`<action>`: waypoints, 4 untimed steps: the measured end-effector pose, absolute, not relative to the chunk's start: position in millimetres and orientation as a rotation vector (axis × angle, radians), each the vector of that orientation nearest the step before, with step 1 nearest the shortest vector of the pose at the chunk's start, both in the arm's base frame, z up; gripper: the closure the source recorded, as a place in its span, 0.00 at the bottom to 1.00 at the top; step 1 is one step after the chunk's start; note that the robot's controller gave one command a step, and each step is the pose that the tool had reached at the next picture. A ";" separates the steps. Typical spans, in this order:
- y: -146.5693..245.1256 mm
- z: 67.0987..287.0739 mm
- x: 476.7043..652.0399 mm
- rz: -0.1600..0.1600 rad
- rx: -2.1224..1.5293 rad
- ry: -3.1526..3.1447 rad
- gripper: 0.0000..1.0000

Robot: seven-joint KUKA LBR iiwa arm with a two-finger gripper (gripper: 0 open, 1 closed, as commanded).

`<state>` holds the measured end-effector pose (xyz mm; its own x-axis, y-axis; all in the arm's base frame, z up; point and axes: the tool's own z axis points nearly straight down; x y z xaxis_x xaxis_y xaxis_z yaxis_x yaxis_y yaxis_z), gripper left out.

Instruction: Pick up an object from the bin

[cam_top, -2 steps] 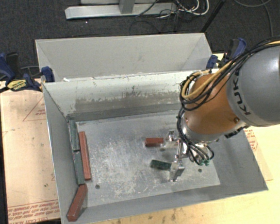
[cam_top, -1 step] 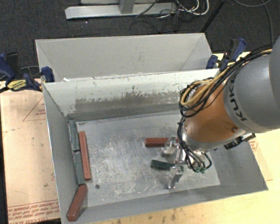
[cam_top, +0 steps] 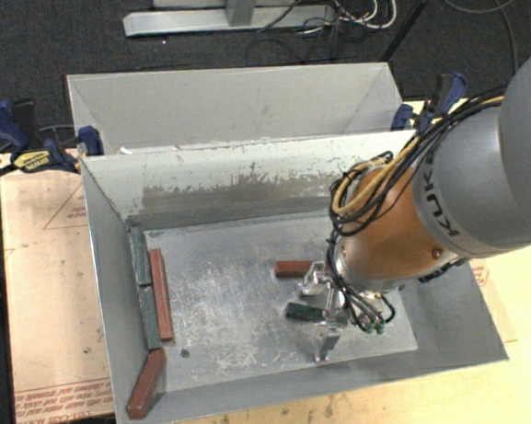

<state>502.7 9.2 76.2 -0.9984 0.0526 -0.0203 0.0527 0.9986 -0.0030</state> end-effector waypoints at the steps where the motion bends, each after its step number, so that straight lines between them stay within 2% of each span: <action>1: 16.5 94.6 490.1 0.002 0.288 3.128 0.00; 2: 11.2 79.6 503.9 0.005 0.082 3.142 1.00; 4: 11.3 81.6 503.5 0.005 0.082 3.142 1.00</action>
Offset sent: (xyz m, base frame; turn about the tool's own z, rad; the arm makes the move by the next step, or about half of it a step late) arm 0.0000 0.0000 0.0000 0.0000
